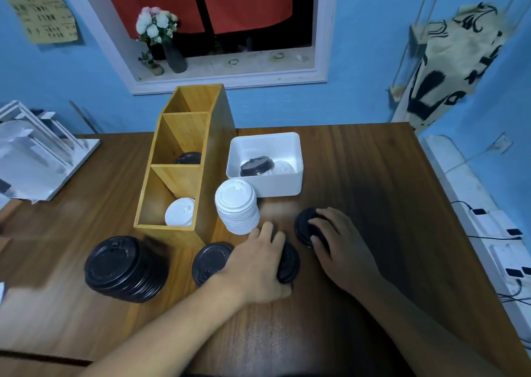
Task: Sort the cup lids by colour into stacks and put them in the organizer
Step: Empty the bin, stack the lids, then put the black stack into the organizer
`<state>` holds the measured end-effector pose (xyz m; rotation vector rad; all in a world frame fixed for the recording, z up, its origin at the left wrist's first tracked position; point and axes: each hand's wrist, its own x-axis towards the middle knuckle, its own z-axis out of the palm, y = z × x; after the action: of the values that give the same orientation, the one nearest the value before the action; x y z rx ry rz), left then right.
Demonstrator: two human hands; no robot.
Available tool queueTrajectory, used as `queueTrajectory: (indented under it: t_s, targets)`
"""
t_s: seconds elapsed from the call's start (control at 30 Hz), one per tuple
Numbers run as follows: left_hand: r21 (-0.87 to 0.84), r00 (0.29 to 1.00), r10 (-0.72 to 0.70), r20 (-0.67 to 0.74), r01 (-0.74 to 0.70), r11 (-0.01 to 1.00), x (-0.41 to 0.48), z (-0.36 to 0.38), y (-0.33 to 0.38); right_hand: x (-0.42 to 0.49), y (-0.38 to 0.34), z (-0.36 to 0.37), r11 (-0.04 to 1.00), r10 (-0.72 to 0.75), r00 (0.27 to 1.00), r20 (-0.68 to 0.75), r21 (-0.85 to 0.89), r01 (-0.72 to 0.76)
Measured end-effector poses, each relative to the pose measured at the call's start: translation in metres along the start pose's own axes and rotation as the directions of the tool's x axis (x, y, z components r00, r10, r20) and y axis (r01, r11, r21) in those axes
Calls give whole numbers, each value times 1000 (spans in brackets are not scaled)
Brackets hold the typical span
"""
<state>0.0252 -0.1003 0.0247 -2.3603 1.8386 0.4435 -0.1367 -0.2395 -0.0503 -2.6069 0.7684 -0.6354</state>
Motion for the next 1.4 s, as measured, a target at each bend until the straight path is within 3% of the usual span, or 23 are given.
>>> queueTrajectory:
  t_s: [0.57,0.8,0.87,0.97,1.07,1.13,1.3,1.4]
  targets:
    - [-17,987,-34,-154,32,999,-1,20,-21,6,-4,0,998,-51,996,78,-38,54]
    - [-43,989,-74,-131,68,997,-2,18,-22,77,-40,-35,972,-235,971,-39,-27,234]
    - [-55,989,-80,-125,74,996,-3,17,-21,123,-58,-39,978,-209,977,-38,13,210]
    - [-73,989,-79,-125,70,995,-5,16,-22,188,-74,-25,999,-51,989,136,17,50]
    - [-90,991,-77,-114,67,994,-6,16,-25,230,-76,-1,993,116,935,335,-25,-115]
    - [-88,992,-75,-103,66,994,-7,15,-24,243,-78,10,988,154,891,427,-84,-131]
    - [-69,994,-72,-84,66,995,-6,12,-23,251,-81,23,977,208,876,435,-127,-169]
    - [-73,994,-74,-80,68,995,-5,14,-25,247,-83,8,986,165,917,364,-71,-149]
